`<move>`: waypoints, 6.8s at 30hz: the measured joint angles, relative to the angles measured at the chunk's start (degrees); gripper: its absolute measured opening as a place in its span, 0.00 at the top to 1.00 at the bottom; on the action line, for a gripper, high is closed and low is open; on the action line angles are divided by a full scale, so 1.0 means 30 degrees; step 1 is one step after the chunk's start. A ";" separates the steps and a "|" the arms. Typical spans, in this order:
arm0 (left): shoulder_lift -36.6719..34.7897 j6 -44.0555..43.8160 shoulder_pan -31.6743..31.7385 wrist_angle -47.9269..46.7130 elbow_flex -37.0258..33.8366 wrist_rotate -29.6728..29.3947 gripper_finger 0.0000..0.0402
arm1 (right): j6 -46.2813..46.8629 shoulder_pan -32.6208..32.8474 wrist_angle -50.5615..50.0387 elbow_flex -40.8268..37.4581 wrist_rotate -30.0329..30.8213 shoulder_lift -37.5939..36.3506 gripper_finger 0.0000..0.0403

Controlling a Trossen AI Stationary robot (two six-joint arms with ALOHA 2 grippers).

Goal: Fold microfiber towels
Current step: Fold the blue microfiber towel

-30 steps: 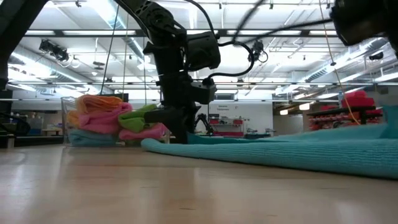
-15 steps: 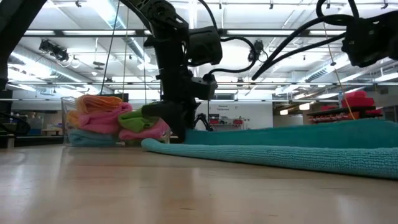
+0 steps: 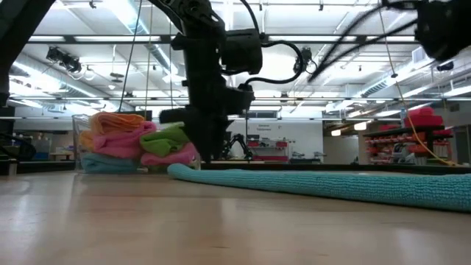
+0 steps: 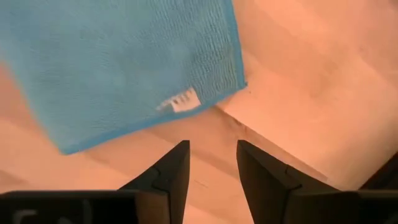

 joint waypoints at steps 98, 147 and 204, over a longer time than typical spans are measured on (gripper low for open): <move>0.0015 -1.1396 -0.6579 -0.1244 -0.0022 0.2974 0.73 | -2.8531 0.3782 0.3117 -0.0123 -0.2552 0.1433 0.99; 0.0022 -1.1776 -0.6673 -0.1442 -0.0029 0.2974 0.73 | -3.0710 -0.2278 0.4508 -0.0594 0.2820 0.1346 0.93; 0.0022 -1.1913 -0.7098 -0.1907 -0.0036 0.2974 0.73 | -2.9238 0.0503 3.2265 -1.1766 0.7512 -0.0429 0.76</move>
